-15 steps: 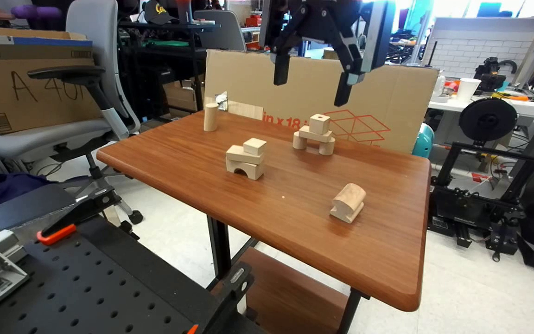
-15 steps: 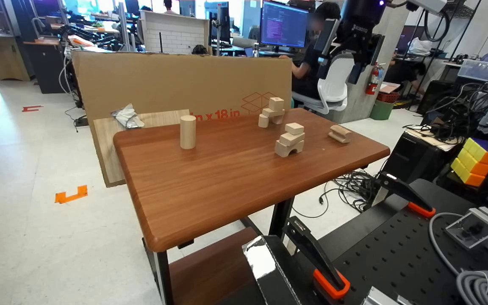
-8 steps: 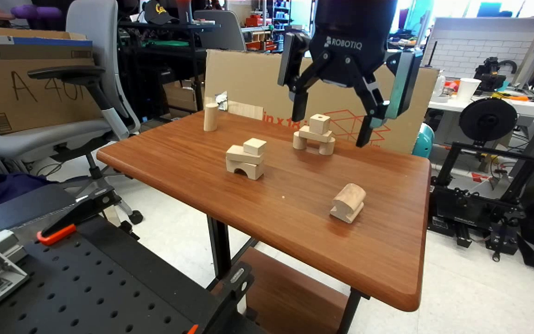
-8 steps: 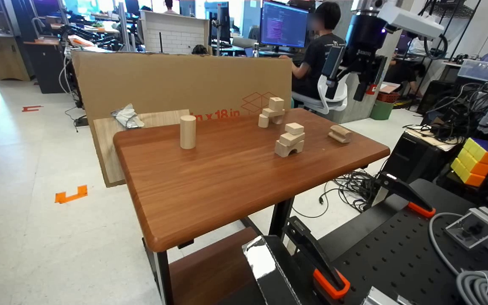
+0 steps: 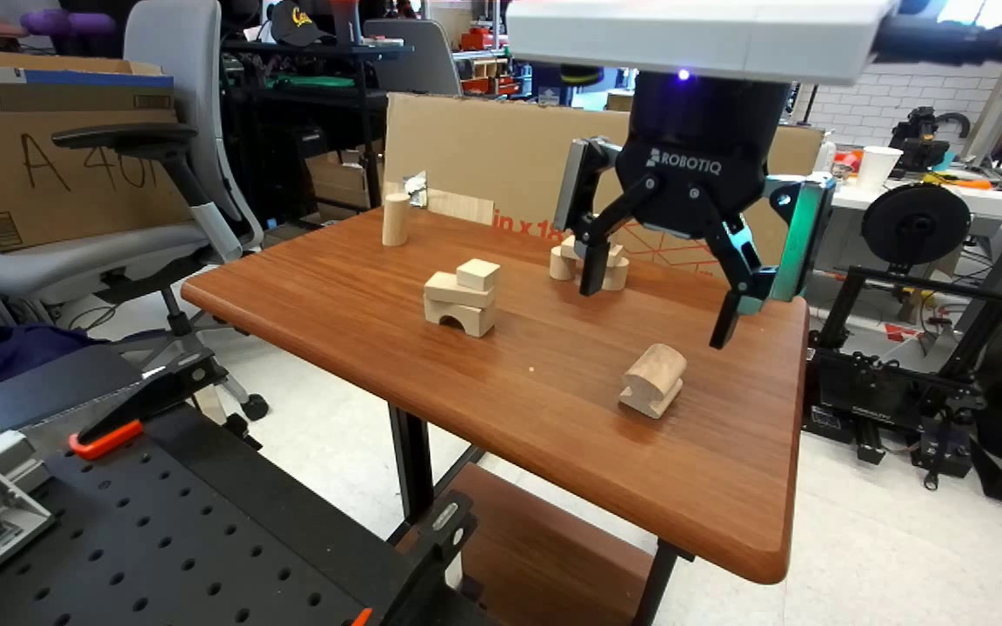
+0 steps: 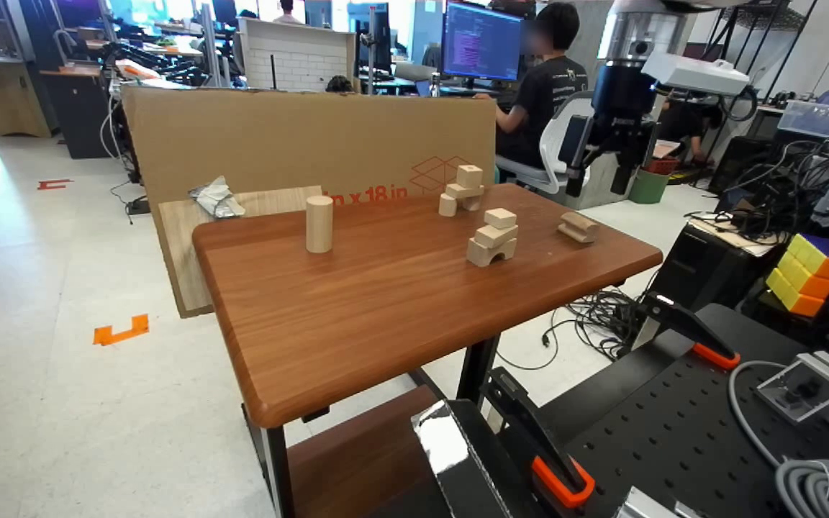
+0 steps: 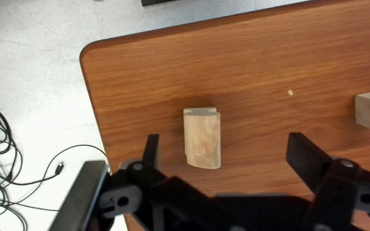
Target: Put the block on the tower to the right
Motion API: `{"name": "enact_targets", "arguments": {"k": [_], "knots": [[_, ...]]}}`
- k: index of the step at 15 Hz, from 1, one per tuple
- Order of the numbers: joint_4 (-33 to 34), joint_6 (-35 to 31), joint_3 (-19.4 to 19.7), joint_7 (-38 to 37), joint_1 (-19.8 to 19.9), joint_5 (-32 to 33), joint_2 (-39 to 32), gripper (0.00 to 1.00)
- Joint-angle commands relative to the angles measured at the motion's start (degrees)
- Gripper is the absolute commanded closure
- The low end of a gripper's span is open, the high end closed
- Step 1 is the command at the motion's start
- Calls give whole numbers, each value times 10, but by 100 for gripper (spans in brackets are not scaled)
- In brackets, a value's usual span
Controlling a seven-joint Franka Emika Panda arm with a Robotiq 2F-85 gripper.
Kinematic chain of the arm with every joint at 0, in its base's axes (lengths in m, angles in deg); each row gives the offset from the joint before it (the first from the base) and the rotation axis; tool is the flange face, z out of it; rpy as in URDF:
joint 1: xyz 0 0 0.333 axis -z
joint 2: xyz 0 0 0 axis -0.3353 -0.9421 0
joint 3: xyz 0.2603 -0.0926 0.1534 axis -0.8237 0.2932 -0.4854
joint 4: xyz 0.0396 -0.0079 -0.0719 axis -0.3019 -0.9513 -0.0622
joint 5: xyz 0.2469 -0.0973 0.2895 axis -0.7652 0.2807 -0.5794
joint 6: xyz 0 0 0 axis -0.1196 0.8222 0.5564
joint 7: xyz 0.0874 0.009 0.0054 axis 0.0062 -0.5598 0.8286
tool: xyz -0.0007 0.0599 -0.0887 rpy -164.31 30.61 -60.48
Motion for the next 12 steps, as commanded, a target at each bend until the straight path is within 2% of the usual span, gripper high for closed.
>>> {"name": "enact_targets", "arguments": {"k": [1,10,11,12], "knots": [[26,-7,1,-6,4,27,-35,0],[65,-2,1,-7,10,35,-98,0],[68,-1,1,-7,11,34,-102,25],[70,-1,0,-5,12,33,-104,26]]}}
